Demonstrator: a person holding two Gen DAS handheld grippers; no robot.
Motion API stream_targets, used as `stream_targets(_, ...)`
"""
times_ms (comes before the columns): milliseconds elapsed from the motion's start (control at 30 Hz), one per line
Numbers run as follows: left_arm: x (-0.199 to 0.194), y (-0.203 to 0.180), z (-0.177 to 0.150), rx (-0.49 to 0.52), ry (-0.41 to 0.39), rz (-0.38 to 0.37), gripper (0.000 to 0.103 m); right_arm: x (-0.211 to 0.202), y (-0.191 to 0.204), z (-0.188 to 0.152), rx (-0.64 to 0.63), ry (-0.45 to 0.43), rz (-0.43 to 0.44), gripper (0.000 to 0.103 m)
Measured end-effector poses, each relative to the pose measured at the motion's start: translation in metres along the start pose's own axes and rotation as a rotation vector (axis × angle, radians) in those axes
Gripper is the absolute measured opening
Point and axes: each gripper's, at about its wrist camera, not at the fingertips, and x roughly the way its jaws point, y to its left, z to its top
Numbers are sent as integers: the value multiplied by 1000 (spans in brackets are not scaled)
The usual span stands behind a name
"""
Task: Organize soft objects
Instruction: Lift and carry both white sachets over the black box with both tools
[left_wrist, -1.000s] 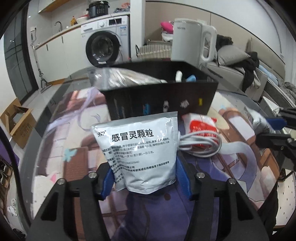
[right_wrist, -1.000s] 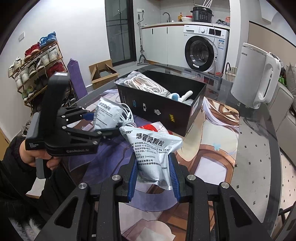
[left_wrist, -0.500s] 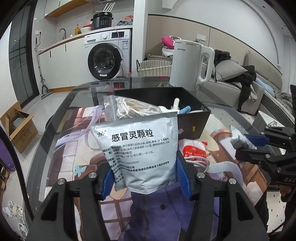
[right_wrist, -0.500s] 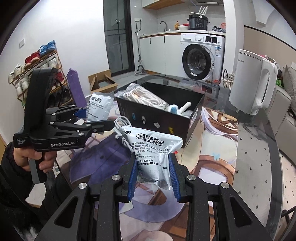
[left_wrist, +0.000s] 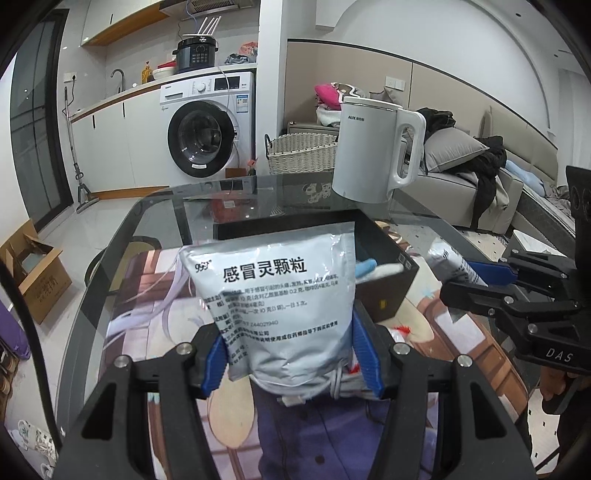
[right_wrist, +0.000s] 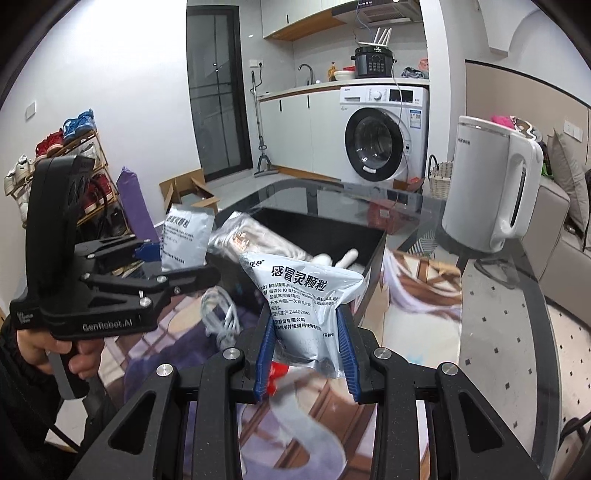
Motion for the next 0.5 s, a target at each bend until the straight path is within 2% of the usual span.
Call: stream_targets(500, 12, 7, 16, -7, -15, -3, 59, 25, -7, 31, -19, -21, -9, 32)
